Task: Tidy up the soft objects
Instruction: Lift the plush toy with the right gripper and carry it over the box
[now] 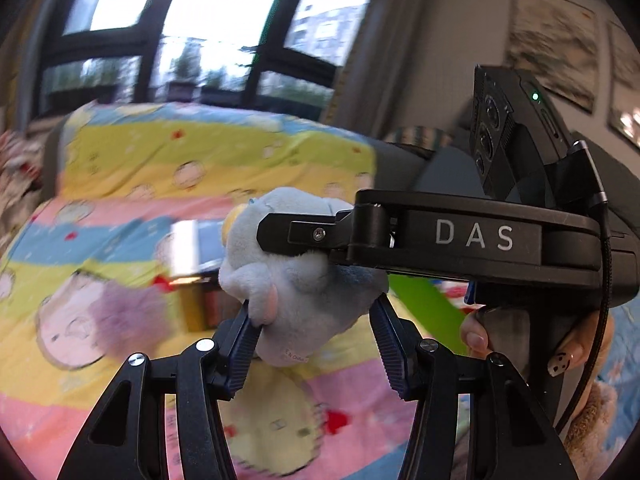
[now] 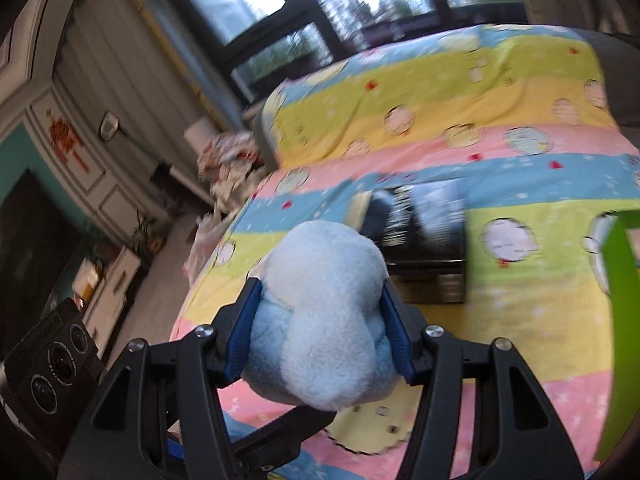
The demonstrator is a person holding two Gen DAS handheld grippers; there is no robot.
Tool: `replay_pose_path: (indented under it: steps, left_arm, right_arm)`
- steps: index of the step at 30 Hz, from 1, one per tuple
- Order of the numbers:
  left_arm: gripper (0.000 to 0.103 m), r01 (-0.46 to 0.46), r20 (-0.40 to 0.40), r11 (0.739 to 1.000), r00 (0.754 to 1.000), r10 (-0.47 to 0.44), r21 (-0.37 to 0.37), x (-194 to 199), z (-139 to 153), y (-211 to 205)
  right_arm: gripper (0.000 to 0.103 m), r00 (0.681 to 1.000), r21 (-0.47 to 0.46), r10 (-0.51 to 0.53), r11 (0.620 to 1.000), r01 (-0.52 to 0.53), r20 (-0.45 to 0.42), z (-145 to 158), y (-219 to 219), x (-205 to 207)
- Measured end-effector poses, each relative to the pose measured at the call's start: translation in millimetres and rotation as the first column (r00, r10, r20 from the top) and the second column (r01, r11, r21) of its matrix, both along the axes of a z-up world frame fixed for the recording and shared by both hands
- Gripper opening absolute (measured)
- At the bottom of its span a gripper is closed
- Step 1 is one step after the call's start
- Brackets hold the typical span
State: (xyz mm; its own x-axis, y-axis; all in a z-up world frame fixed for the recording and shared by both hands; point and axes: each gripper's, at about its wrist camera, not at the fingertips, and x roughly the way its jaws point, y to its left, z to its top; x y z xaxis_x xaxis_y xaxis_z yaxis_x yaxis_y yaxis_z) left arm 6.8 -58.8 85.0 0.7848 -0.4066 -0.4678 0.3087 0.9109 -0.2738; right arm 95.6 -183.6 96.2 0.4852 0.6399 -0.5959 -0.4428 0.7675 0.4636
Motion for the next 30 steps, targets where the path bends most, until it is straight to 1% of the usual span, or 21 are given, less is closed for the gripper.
replay_pose_path:
  steps: [2, 5, 8, 10, 11, 14, 16, 20, 22, 25, 28, 30]
  left_arm:
    - [0.056, 0.059, 0.025, 0.998, 0.998, -0.059, 0.008, 7.0, 5.3, -26.3]
    - [0.056, 0.141, 0.032, 0.99, 0.989, -0.142, 0.015, 21.0, 7.8, -64.3]
    - [0.056, 0.211, 0.046, 0.977, 0.976, -0.212, 0.033, 36.5, 6.8, -101.4]
    - [0.056, 0.263, 0.036, 0.965, 0.964, -0.264, 0.022, 47.7, 6.0, -123.2]
    - [0.056, 0.284, 0.037, 0.959, 0.958, -0.284, 0.013, 52.8, 5.1, -130.8]
    - [0.056, 0.339, 0.039, 0.941, 0.94, -0.34, 0.023, 64.5, 3.7, -158.5]
    - [0.056, 0.362, 0.034, 0.932, 0.931, -0.363, 0.031, 71.7, 4.3, -175.6]
    - [0.056, 0.406, 0.006, 0.913, 0.914, -0.406, 0.046, 88.3, 1.2, -207.4]
    - [0.056, 0.422, -0.009, 0.906, 0.907, -0.422, 0.042, 95.1, -2.8, -217.6]
    - [0.055, 0.434, -0.038, 0.901, 0.901, -0.433, 0.022, 109.0, -10.5, -233.6]
    - [0.055, 0.452, -0.037, 0.892, 0.892, -0.451, 0.027, 113.4, -18.0, -243.7]
    - [0.055, 0.462, -0.069, 0.887, 0.885, -0.46, 0.021, 122.4, -26.2, -254.7]
  right_arm:
    - [0.057, 0.998, 0.038, -0.055, 0.998, 0.055, 0.015, 3.9, -31.3, -1.2]
    - [0.057, 0.987, 0.057, -0.152, 0.987, 0.148, 0.061, 6.7, -77.1, -6.7]
    - [0.057, 0.965, 0.082, -0.252, 0.966, 0.246, 0.068, 5.2, -117.4, -5.3]
    - [0.057, 0.952, 0.084, -0.298, 0.953, 0.292, 0.07, 4.6, -139.4, -5.1]
    - [0.057, 0.943, 0.091, -0.327, 0.943, 0.32, 0.07, 4.0, -150.1, -5.0]
    - [0.057, 0.913, 0.109, -0.404, 0.912, 0.396, 0.066, 0.9, -179.2, -3.3]
    - [0.057, 0.895, 0.133, -0.442, 0.892, 0.432, 0.056, -2.1, -198.4, -2.7]
    - [0.056, 0.853, 0.193, -0.521, 0.839, 0.509, 0.019, -12.6, -230.9, -0.7]
    - [0.052, 0.826, 0.219, -0.564, 0.806, 0.55, -0.001, -19.3, -247.1, -0.2]
    - [0.049, 0.807, 0.224, -0.589, 0.783, 0.58, -0.029, -27.0, -261.9, 1.8]
    - [0.047, 0.786, 0.206, -0.615, 0.763, 0.613, -0.062, -36.3, -271.8, 4.9]
    - [0.046, 0.769, 0.202, -0.633, 0.745, 0.636, -0.09, -42.9, -279.9, 5.6]
